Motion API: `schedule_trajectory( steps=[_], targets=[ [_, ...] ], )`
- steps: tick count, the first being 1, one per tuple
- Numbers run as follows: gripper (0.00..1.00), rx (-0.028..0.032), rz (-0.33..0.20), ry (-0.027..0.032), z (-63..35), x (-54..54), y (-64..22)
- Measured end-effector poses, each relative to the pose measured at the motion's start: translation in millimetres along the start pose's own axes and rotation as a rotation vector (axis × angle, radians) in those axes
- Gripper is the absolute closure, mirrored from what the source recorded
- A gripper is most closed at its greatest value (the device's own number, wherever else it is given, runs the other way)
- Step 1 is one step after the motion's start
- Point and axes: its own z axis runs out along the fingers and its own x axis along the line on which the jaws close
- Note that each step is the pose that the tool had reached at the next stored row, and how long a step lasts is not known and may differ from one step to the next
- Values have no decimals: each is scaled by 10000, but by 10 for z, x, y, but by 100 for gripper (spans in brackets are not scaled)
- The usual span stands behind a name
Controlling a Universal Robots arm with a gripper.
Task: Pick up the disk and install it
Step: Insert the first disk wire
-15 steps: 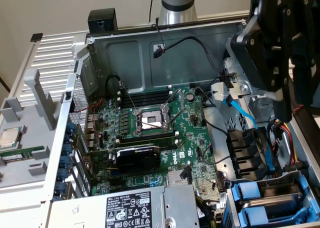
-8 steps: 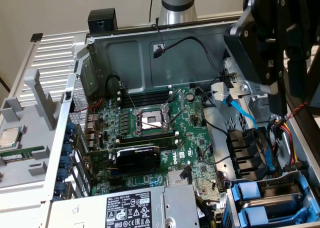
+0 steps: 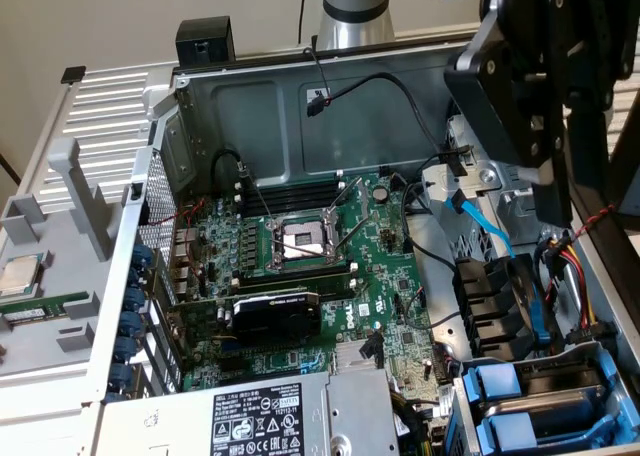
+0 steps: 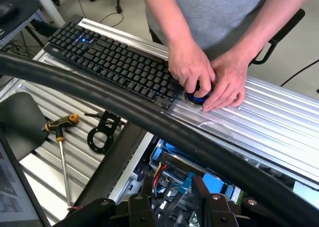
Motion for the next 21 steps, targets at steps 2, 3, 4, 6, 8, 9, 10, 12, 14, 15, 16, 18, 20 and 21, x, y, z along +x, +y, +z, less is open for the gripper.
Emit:
schedule_trajectory(
  steps=[2,3,4,6,8,9,10,12,14,15,16,18,20,21],
  targets=[
    [57,-2,19,-8,11,-14,22],
    [57,-5,53,-23,13,-17,27],
    [57,-10,106,-51,14,-18,28],
    [57,-26,245,-124,14,-18,30],
    [57,-46,445,-225,14,-18,30],
    [57,-53,540,-272,15,-19,30],
    [57,-40,561,-276,14,-20,32],
    [57,-36,565,-275,14,-20,32],
    [57,-35,568,-277,16,-18,33],
    [57,-41,628,-307,16,-18,33],
    [57,-53,753,-371,16,-18,33],
    [57,-79,1016,-505,16,-19,33],
    [57,-105,1278,-639,15,-19,33],
    [57,-115,1396,-698,16,-19,33]
  ],
)
